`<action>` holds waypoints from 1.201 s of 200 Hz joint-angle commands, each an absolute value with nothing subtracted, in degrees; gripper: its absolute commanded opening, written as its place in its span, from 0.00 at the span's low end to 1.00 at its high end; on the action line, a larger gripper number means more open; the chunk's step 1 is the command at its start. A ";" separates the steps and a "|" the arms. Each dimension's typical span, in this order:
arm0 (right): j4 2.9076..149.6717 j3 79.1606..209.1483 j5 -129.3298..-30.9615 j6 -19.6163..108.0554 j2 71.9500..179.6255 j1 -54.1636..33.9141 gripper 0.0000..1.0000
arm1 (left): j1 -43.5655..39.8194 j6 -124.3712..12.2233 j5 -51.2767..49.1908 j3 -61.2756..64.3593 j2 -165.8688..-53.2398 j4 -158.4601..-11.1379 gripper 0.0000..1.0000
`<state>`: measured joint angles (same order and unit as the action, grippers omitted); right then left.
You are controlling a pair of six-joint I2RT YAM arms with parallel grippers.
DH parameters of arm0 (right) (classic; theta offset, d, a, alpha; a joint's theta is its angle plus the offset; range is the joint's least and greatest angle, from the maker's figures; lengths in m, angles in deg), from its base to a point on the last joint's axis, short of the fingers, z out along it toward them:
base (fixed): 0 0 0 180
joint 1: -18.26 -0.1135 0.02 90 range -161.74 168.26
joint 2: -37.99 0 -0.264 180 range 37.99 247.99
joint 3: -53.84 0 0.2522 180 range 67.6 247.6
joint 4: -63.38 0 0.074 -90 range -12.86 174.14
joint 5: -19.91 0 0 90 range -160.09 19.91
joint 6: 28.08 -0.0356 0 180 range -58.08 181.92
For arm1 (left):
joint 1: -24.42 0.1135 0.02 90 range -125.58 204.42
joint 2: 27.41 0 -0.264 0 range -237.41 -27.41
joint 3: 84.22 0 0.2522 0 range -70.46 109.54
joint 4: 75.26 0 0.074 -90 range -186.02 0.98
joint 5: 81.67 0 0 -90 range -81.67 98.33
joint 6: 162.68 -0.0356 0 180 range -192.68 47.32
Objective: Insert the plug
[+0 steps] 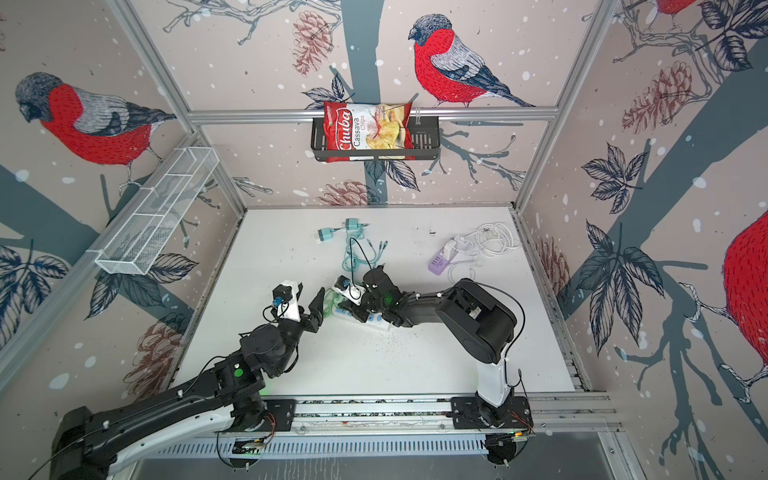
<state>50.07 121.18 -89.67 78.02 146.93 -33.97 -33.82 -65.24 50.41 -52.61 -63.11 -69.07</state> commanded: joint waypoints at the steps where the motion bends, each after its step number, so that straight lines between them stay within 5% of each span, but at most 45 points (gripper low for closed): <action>1: 61.48 120.95 -86.51 77.03 147.98 -34.32 0.01 | -33.76 -65.55 50.28 -52.42 -62.29 -68.63 0.63; 69: 61.41 121.39 -84.43 75.99 147.90 -34.61 0.06 | -33.77 -66.97 50.95 -53.00 -62.08 -68.05 0.63; 141: 62.16 124.35 -82.91 74.93 148.55 -35.07 0.34 | -33.75 -64.87 52.91 -54.64 -58.89 -71.47 0.64; 240: 61.40 125.80 -80.75 73.85 147.29 -35.35 0.44 | -33.77 -64.59 55.03 -55.87 -55.57 -73.67 0.65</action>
